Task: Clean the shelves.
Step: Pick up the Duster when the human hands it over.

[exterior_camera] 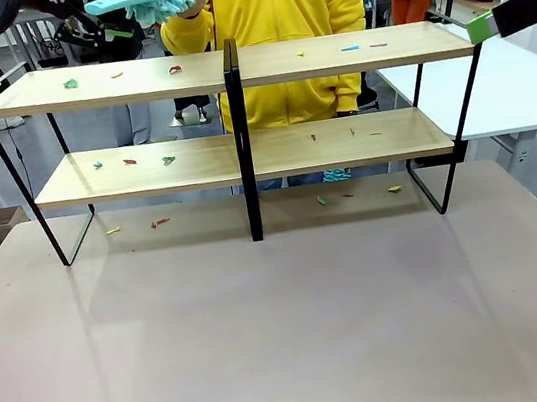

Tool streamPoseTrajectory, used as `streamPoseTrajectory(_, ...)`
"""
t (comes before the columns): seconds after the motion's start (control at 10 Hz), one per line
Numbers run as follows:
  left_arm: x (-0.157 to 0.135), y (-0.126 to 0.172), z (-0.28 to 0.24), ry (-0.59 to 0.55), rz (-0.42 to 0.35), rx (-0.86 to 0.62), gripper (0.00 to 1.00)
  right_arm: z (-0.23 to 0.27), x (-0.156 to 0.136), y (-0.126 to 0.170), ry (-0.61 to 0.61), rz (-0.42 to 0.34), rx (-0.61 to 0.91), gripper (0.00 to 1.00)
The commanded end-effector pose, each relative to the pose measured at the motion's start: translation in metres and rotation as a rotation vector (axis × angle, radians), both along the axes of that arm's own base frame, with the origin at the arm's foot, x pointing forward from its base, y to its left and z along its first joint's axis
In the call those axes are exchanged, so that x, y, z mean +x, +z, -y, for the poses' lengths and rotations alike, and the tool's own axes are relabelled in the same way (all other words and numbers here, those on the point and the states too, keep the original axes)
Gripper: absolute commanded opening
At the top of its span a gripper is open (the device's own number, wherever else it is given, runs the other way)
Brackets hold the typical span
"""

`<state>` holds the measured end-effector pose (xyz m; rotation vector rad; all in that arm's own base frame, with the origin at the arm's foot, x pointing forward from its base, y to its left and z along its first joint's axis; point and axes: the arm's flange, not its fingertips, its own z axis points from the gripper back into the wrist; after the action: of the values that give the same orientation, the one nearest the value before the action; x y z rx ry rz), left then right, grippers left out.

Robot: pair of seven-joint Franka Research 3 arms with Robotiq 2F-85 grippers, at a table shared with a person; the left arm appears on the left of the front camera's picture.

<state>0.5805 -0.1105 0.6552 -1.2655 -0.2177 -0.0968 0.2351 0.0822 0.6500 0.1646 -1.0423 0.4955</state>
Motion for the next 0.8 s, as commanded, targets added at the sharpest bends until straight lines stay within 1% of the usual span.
streamPoseTrajectory(0.0, -0.0024, 0.0017, -0.0016, -0.017, 0.037, 0.009, 0.42, 0.0010, 0.0003, 0.0001, 0.004, -0.002, 0.001, 1.00)
streamPoseTrajectory(0.1, -0.0022, 0.0010, -0.0004, -0.018, 0.042, 0.020, 0.43, 0.0010, 0.0003, 0.0001, 0.004, -0.002, 0.001, 1.00)
streamPoseTrajectory(0.2, -0.0028, 0.0018, 0.0003, -0.011, 0.054, 0.025, 0.00, 0.0010, 0.0003, 0.0001, 0.004, -0.002, 0.001, 1.00)
streamPoseTrajectory(0.3, -0.0023, 0.0016, 0.0008, -0.017, 0.051, 0.025, 0.40, 0.0010, 0.0003, 0.0001, 0.004, -0.002, 0.001, 1.00)
streamPoseTrajectory(0.4, -0.0020, 0.0001, 0.0017, -0.021, 0.047, 0.026, 0.00, 0.0010, 0.0003, 0.0001, 0.004, -0.002, 0.001, 1.00)
streamPoseTrajectory(0.7, -0.0020, -0.0002, 0.0035, -0.025, 0.052, 0.024, 0.00, 0.0010, 0.0003, 0.0001, 0.004, -0.002, 0.001, 1.00)
